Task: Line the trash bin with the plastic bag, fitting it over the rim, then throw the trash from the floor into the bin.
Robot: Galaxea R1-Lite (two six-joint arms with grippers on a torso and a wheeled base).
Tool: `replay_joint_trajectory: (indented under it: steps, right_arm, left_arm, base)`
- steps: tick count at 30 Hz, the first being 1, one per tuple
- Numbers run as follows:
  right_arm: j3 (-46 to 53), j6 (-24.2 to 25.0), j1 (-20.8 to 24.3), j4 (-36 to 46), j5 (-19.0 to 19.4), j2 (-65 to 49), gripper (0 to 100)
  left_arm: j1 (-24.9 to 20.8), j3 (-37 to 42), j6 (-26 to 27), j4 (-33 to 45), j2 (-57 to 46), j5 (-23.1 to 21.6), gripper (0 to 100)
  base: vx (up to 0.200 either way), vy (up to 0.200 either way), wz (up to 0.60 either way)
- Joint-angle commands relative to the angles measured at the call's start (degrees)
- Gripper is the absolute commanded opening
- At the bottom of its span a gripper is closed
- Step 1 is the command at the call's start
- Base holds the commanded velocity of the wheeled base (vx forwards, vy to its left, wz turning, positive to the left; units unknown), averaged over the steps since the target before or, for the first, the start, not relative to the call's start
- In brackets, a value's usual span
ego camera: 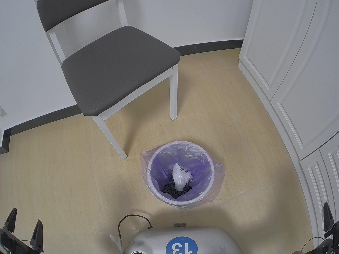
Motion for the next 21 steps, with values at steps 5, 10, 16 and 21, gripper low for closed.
replay_joint_trajectory:
  steps: [5,10,16,21]
  right_arm:
    - [0.81,-0.12,0.05,5.03,4.51,-0.68,100]
    - [0.98,1.28,0.05,4.33,4.33,-0.68,100]
    - [1.07,1.46,0.05,4.33,2.57,-0.68,100]
    - [1.07,0.32,0.05,4.33,3.71,-0.68,100]
  left_arm:
    - [0.02,1.10,-0.41,-0.16,-0.73,0.11,100]
    - [0.02,1.10,0.12,-0.34,-0.73,0.11,100]
    - [0.02,1.10,0.47,-0.34,-0.73,0.02,100]
    - [0.02,1.10,0.55,-0.34,-0.73,0.02,100]
  base:
    - [0.000,0.000,0.00]
    - [0.000,0.000,0.00]
    - [0.000,0.000,0.00]
    - [0.000,0.000,0.00]
